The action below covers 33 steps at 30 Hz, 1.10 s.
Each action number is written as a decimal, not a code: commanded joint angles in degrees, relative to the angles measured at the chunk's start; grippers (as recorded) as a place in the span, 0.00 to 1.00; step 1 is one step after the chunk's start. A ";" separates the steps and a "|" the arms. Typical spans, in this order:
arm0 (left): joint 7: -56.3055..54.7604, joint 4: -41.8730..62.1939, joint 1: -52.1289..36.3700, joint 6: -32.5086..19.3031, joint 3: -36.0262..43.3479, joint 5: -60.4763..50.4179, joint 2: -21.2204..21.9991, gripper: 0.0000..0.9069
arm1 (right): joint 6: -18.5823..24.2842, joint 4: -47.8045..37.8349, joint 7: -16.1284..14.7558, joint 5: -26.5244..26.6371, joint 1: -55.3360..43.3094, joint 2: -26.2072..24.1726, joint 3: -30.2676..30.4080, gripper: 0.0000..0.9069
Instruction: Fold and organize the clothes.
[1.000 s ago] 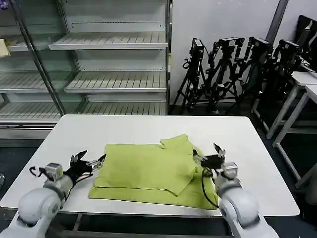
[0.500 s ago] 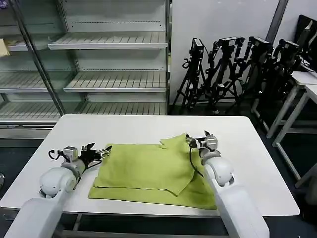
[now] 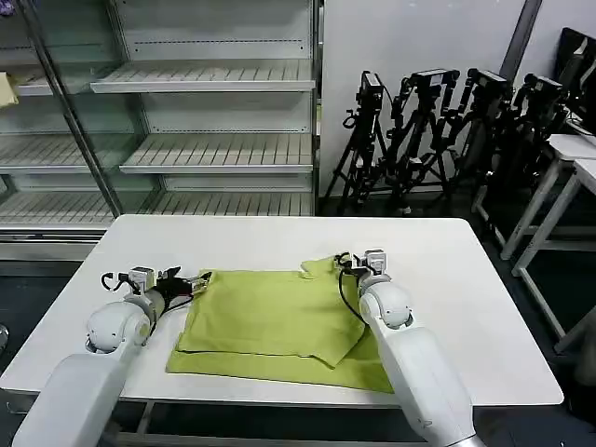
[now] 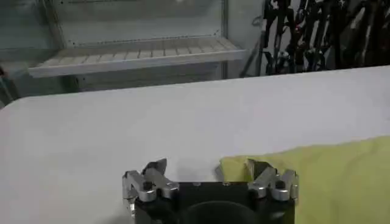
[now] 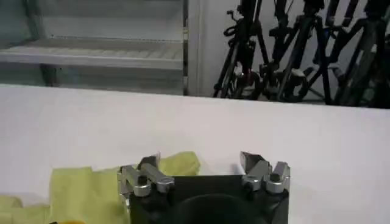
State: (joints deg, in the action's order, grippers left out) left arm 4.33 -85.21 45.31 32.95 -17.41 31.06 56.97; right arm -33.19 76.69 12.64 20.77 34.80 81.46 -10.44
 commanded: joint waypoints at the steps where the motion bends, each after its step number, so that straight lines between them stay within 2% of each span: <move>1: 0.67 2.13 -1.41 0.07 1.01 -0.82 0.14 0.16 | -0.07 -2.52 -0.01 2.27 -1.16 1.09 0.31 0.00; 2: 0.92 2.15 -1.36 0.05 1.07 -0.97 0.17 0.01 | -0.08 -2.33 -0.05 2.70 -0.97 1.02 0.32 0.00; 21: 2.19 0.91 -0.34 -0.33 1.06 -1.42 1.31 0.01 | 0.13 -0.34 -1.62 2.81 0.02 0.39 0.05 0.00; 25: 2.11 -0.24 0.00 -0.41 0.46 -1.09 0.95 0.01 | 1.45 2.51 -2.26 2.83 0.94 -0.24 0.13 0.00; 33: 0.72 -6.96 3.78 -1.96 -1.63 2.46 -1.41 0.01 | 0.77 11.08 -1.40 3.86 4.82 -2.43 0.39 0.00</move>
State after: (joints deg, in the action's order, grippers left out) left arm 5.61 -87.40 46.81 31.75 -17.89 31.43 56.70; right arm -32.77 80.61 11.21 24.08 37.19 80.23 -10.05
